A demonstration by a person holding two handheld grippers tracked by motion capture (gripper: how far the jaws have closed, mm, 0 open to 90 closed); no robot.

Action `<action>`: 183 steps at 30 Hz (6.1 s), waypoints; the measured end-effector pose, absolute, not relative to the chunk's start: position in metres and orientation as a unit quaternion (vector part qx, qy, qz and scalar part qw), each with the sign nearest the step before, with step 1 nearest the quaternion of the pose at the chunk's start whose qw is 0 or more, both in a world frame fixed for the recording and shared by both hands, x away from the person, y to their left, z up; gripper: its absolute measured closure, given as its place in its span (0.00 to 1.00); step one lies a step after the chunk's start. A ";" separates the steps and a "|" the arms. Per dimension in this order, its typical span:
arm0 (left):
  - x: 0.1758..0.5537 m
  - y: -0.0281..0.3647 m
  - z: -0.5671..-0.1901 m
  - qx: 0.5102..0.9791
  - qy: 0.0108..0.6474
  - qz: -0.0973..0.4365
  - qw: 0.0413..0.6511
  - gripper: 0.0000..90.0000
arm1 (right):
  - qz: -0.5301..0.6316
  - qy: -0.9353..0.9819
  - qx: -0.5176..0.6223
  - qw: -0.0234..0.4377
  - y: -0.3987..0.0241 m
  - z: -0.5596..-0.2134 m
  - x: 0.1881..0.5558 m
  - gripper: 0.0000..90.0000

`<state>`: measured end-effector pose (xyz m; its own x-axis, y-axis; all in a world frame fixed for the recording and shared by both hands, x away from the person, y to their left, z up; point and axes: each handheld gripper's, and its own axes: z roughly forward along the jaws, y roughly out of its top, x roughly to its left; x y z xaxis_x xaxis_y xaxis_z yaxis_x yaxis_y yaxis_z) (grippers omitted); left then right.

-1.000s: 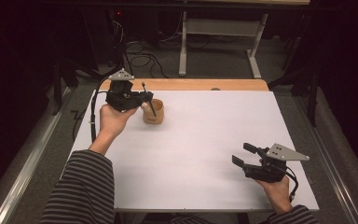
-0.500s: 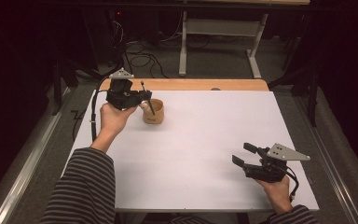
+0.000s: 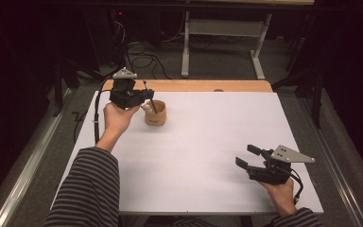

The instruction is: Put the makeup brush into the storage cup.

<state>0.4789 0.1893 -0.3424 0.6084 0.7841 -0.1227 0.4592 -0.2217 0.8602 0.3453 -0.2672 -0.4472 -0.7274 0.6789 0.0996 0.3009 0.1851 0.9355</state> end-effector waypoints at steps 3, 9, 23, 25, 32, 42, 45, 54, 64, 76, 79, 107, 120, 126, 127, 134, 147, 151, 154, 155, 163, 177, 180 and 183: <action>0.481 0.189 -0.343 0.760 0.412 0.178 0.471 0.93 | 0.548 0.751 0.327 0.172 -0.267 -0.447 0.346 0.34; 0.484 0.187 -0.345 0.756 0.417 0.189 0.468 0.93 | 0.549 0.751 0.326 0.171 -0.267 -0.447 0.345 0.34; 0.495 0.182 -0.354 0.753 0.430 0.201 0.456 0.93 | 0.550 0.750 0.326 0.168 -0.267 -0.447 0.345 0.34; 0.496 0.181 -0.355 0.753 0.431 0.202 0.454 0.93 | 0.550 0.750 0.325 0.168 -0.267 -0.447 0.345 0.34; 0.501 0.178 -0.361 0.754 0.437 0.204 0.446 0.93 | 0.550 0.751 0.325 0.166 -0.267 -0.447 0.345 0.34; 0.506 0.175 -0.367 0.759 0.440 0.201 0.437 0.93 | 0.550 0.752 0.325 0.162 -0.267 -0.448 0.346 0.34; 0.507 0.174 -0.369 0.760 0.442 0.199 0.434 0.93 | 0.550 0.752 0.324 0.162 -0.267 -0.448 0.346 0.34; 0.512 0.173 -0.375 0.763 0.449 0.193 0.424 0.92 | 0.550 0.753 0.323 0.160 -0.267 -0.448 0.346 0.34; 0.516 0.170 -0.382 0.774 0.452 0.178 0.407 0.90 | 0.550 0.753 0.324 0.157 -0.267 -0.448 0.346 0.34; 0.510 0.171 -0.386 0.774 0.454 0.187 0.398 0.57 | 0.551 0.753 0.324 0.156 -0.267 -0.448 0.346 0.34; 0.505 0.172 -0.384 0.772 0.450 0.192 0.405 0.55 | 0.550 0.753 0.324 0.157 -0.266 -0.448 0.346 0.34; 0.469 0.184 -0.367 0.757 0.421 0.205 0.456 0.50 | 0.550 0.752 0.326 0.162 -0.266 -0.448 0.346 0.34; 0.454 0.196 -0.360 0.748 0.415 0.215 0.471 0.48 | 0.548 0.753 0.326 0.163 -0.266 -0.448 0.347 0.34; 0.447 0.198 -0.362 0.751 0.412 0.224 0.464 0.48 | 0.548 0.753 0.325 0.163 -0.266 -0.448 0.347 0.34; 0.446 0.198 -0.361 0.751 0.412 0.225 0.464 0.48 | 0.548 0.753 0.325 0.163 -0.266 -0.448 0.347 0.34; 0.436 0.201 -0.357 0.747 0.405 0.227 0.476 0.47 | 0.549 0.752 0.325 0.164 -0.266 -0.448 0.346 0.34; 0.414 0.213 -0.352 0.739 0.397 0.238 0.489 0.47 | 0.548 0.753 0.325 0.165 -0.266 -0.448 0.347 0.34; 0.408 0.216 -0.349 0.734 0.398 0.239 0.496 0.47 | 0.546 0.755 0.322 0.169 -0.265 -0.448 0.346 0.35; 0.404 0.219 -0.349 0.731 0.396 0.238 0.502 0.47 | 0.545 0.755 0.322 0.169 -0.265 -0.448 0.346 0.35; 0.403 0.219 -0.349 0.731 0.396 0.237 0.502 0.47 | 0.545 0.755 0.322 0.169 -0.265 -0.448 0.346 0.35; 0.395 0.224 -0.356 0.732 0.393 0.223 0.510 0.47 | 0.546 0.754 0.324 0.168 -0.266 -0.448 0.345 0.35; 0.380 0.231 -0.367 0.725 0.397 0.209 0.523 0.46 | 0.545 0.756 0.322 0.166 -0.265 -0.448 0.346 0.35; 0.377 0.232 -0.369 0.724 0.397 0.207 0.525 0.46 | 0.545 0.755 0.323 0.166 -0.265 -0.448 0.346 0.35; 0.374 0.233 -0.370 0.724 0.396 0.206 0.526 0.46 | 0.545 0.756 0.323 0.165 -0.265 -0.448 0.346 0.35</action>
<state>0.3743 0.2332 -0.3701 0.6010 0.7904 -0.1189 0.3576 -0.1329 0.9244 0.3462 -0.2651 -0.4483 -0.7363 0.6690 0.1021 0.3084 0.1974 0.9305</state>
